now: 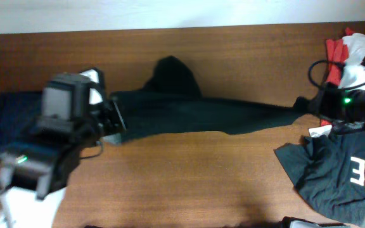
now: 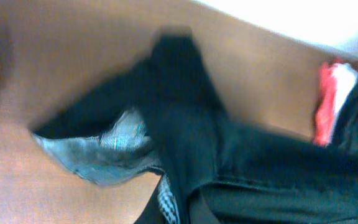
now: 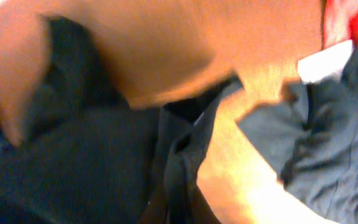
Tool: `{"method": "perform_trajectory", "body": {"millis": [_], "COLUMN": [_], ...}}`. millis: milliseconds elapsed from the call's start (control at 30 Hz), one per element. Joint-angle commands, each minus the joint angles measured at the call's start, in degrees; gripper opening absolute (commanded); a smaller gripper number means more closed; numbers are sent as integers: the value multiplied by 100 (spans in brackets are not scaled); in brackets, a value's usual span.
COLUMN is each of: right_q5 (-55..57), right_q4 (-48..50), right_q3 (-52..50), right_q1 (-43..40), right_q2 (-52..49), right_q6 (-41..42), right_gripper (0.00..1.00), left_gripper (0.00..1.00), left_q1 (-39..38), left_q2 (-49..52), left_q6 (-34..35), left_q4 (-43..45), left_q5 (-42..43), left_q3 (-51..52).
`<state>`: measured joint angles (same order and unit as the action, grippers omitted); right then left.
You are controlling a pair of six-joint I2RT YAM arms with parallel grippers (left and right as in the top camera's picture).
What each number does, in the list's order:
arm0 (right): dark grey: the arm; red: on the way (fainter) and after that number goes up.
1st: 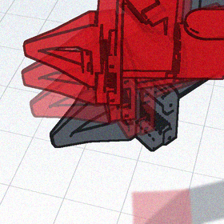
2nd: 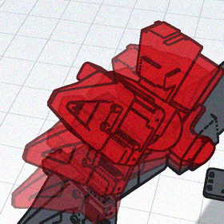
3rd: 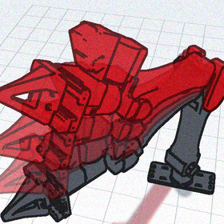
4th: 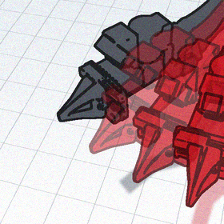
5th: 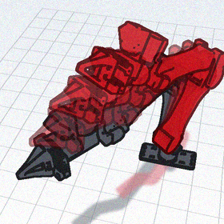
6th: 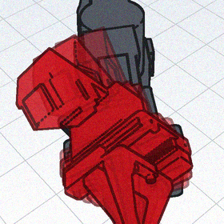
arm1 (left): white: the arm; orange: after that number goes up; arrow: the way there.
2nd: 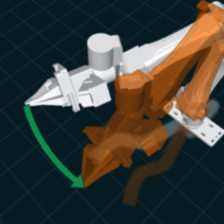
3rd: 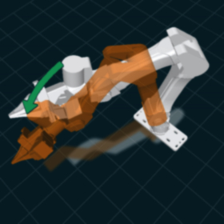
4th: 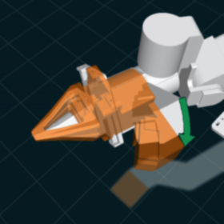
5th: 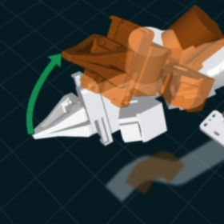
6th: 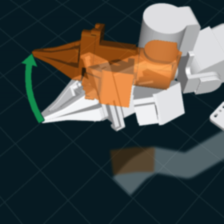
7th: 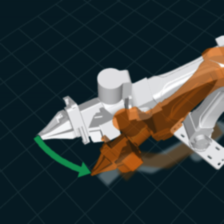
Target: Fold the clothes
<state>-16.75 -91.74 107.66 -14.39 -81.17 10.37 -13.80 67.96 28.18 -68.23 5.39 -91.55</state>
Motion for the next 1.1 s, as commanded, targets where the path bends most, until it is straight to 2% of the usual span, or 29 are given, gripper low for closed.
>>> {"method": "perform_trajectory", "body": {"millis": [0, 100, 167, 267, 400, 467, 567, 667, 700, 733, 767, 833, 900, 933, 1033, 1067], "right_q5": [452, 647, 1132, 1360, 1357, 1226, 601, 837, 1370, 1825, 2028, 2065, 2046, 2048, 2002, 2006], "right_q4": [-251, -286, -142, 227, 293, 608, 1904, 3106, 3359, 3480, 3526, 3383, 2763, 2168, 710, 378], "right_q3": [1532, 3008, 3486, 3539, 3539, 3539, 3541, 3595, 3698, 3794, 3836, 3847, 3834, 3788, 3399, 3174], "right_q1": [-63, -63, -63, -61, -61, -61, -61, -92, -144, -227, -306, -455, -466, -417, -284, -247], "right_q2": [96, 142, 142, 11, -992, -1641, -2586, -2476, -2315, -2155, -2052, -1908, -1930, -1976, -2175, -2238], "right_q6": [-142, -59, 127, 122, 98, 76, 282, 555, 717, 713, 706, 398, -39, -162, -160, -160], "right_gripper": [4, 4, 4, 4, 4, 4, 4, 4, 4, 4, 4, 4, 4, 4, 4, 4], "left_gripper": [1, 1, 1, 1, 1, 1, 1, 1, 1, 1, 1, 1, 1, 1, 1, 1], "left_q1": [479, 774, 925, 1137, 1134, 1134, 1134, 1137, 1187, 1274, 1386, 1668, 1869, 1891, 1794, 1759], "left_q2": [-98, -96, -94, 168, 1132, 1718, 2835, 3265, 3235, 3211, 3200, 3163, 3143, 3152, 3440, 3547], "left_q6": [-496, -501, -579, -599, -599, -603, -601, -599, -599, -599, -601, -601, -601, -601, -603, -603], "left_q4": [-133, -129, -44, 184, 675, 1292, 3110, 4575, 5071, 5169, 5101, 4409, 3189, 2079, -269, -638], "left_q5": [-647, -654, -673, -669, -664, -669, -625, -479, -476, -476, -476, -474, -439, -411, -413, -413], "left_q3": [-1196, -1978, -2068, -2068, -2068, -2068, -2068, -2070, -2142, -2374, -2656, -3252, -3554, -3532, -3209, -3060]}}
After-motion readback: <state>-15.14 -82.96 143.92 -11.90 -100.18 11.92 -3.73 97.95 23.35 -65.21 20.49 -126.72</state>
